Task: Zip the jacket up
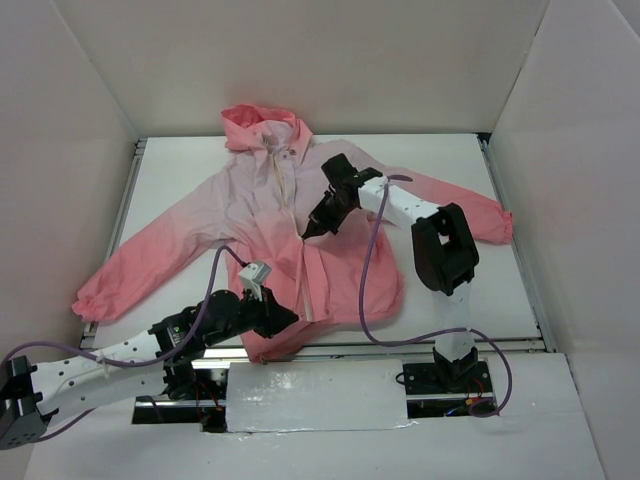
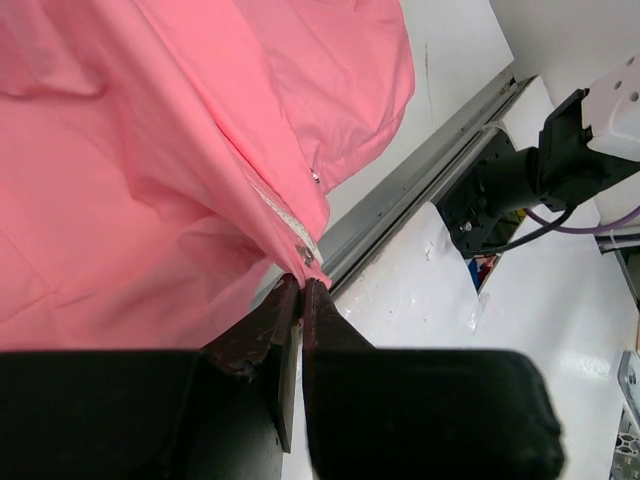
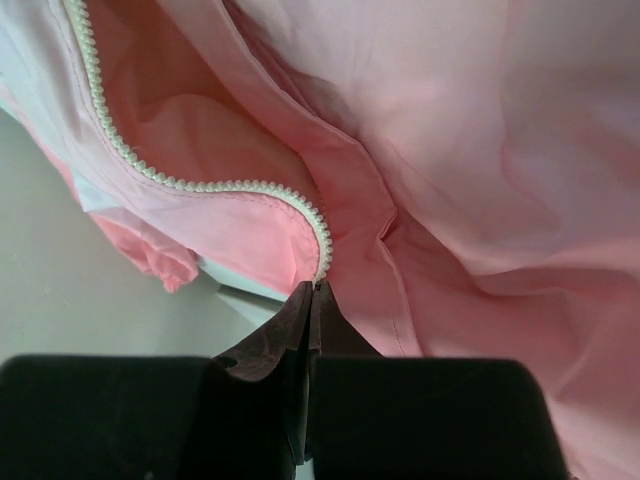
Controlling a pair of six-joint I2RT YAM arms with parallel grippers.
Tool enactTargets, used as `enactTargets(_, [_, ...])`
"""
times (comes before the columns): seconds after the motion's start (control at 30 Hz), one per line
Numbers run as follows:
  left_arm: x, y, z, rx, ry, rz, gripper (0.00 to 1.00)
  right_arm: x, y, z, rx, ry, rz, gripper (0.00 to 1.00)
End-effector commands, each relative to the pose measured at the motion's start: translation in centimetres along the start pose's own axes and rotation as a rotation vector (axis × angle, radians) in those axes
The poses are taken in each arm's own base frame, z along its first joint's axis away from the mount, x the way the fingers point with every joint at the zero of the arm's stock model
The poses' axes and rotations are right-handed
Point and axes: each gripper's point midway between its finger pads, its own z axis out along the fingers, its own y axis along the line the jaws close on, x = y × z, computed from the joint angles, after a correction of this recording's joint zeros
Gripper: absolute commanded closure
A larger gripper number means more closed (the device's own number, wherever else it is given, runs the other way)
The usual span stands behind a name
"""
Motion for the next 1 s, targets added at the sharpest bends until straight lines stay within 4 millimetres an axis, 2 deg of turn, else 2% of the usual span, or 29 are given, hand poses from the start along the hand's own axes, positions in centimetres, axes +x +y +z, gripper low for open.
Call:
enactTargets(0.0, [4.5, -6.7, -3.3, 0.304, 0.289, -0.033, 1.00, -14.3, 11.5, -9.0, -0.465, -0.534, 0.022, 1.00])
enactTargets(0.07, [5.0, -6.4, -3.2, 0.292, 0.307, -0.048, 1.00, -14.7, 12.6, -11.3, -0.511, -0.571, 0.042, 1.00])
enactTargets(0.1, [5.2, -6.2, -3.0, 0.285, 0.314, -0.053, 1.00, -14.8, 12.3, -11.6, -0.488, -0.574, 0.066, 1.00])
enactTargets(0.13, [5.3, -6.2, -2.9, 0.284, 0.319, -0.060, 1.00, -15.5, 13.3, -13.3, -0.501, -0.613, 0.076, 1.00])
enactTargets(0.17, [5.4, -6.3, -2.9, 0.291, 0.323, -0.062, 1.00, -15.7, 13.4, -13.8, -0.482, -0.626, 0.086, 1.00])
enactTargets(0.2, [5.4, -6.4, -2.6, 0.293, 0.321, -0.063, 1.00, -15.9, 12.5, -13.9, -0.423, -0.643, 0.111, 1.00])
enactTargets(0.23, [5.4, -6.5, -2.5, 0.295, 0.324, -0.064, 1.00, -16.9, 12.3, -14.3, -0.399, -0.692, 0.133, 1.00])
enactTargets(0.33, [5.4, -6.9, -2.1, 0.299, 0.331, -0.056, 1.00, -18.0, 12.7, -16.8, -0.411, -0.753, 0.179, 1.00])
enactTargets(0.37, [5.4, -7.1, -1.9, 0.299, 0.334, -0.052, 1.00, -18.4, 12.0, -16.5, -0.376, -0.753, 0.202, 1.00])
enactTargets(0.4, [5.3, -7.2, -1.8, 0.300, 0.334, -0.049, 1.00, -18.5, 12.1, -16.6, -0.371, -0.757, 0.201, 1.00])
enactTargets(0.43, [5.4, -7.3, -1.7, 0.300, 0.336, -0.048, 1.00, -18.6, 13.0, -17.7, -0.393, -0.771, 0.195, 1.00])
enactTargets(0.53, [4.7, -7.1, -1.2, 0.260, 0.314, -0.033, 1.00, -18.4, 13.0, -15.9, -0.386, -0.720, 0.165, 1.00])
enactTargets(0.57, [4.4, -6.8, -1.0, 0.236, 0.301, -0.031, 1.00, -17.2, 13.4, -15.8, -0.408, -0.669, 0.109, 1.00])
enactTargets(0.6, [4.4, -6.1, -0.9, 0.190, 0.303, -0.034, 1.00, -17.0, 12.8, -14.1, -0.423, -0.643, 0.076, 1.00])
enactTargets(0.67, [2.4, -5.6, -0.7, 0.104, 0.233, -0.039, 0.82, -14.7, 12.5, -13.1, -0.486, -0.561, -0.040, 1.00])
enactTargets(0.7, [1.8, -5.4, -0.7, 0.073, 0.215, -0.047, 0.56, -13.4, 14.3, -16.1, -0.626, -0.591, -0.109, 1.00])
enactTargets(0.73, [0.1, -5.0, -0.9, 0.010, 0.162, -0.051, 0.01, -12.9, 10.9, -12.9, -0.565, -0.551, -0.113, 0.99])
enactTargets(0.77, [-0.7, -4.7, -1.0, -0.025, 0.136, -0.056, 0.01, -12.0, 11.3, -14.8, -0.629, -0.572, -0.152, 0.96])
enactTargets(0.8, [-1.5, -4.4, -1.2, -0.069, 0.111, -0.074, 0.01, -11.3, 10.1, -14.1, -0.617, -0.551, -0.168, 0.82])
enactTargets(0.83, [-2.6, -4.1, -1.9, -0.123, 0.093, -0.080, 0.01, -10.9, 7.7, -12.4, -0.568, -0.527, -0.164, 0.75])
enactTargets(0.87, [-4.0, -2.9, -2.1, -0.210, 0.026, -0.110, 0.01, -10.0, 5.9, -11.9, -0.538, -0.516, -0.185, 0.68])
enactTargets(0.93, [-5.8, -2.0, -2.8, -0.304, -0.031, -0.133, 0.01, -9.2, 3.9, -11.4, -0.507, -0.512, -0.196, 0.64])
enactTargets(0.97, [-5.9, -0.3, -2.9, -0.396, -0.047, -0.127, 0.01, -8.6, 4.1, -13.0, -0.545, -0.539, -0.222, 0.63])
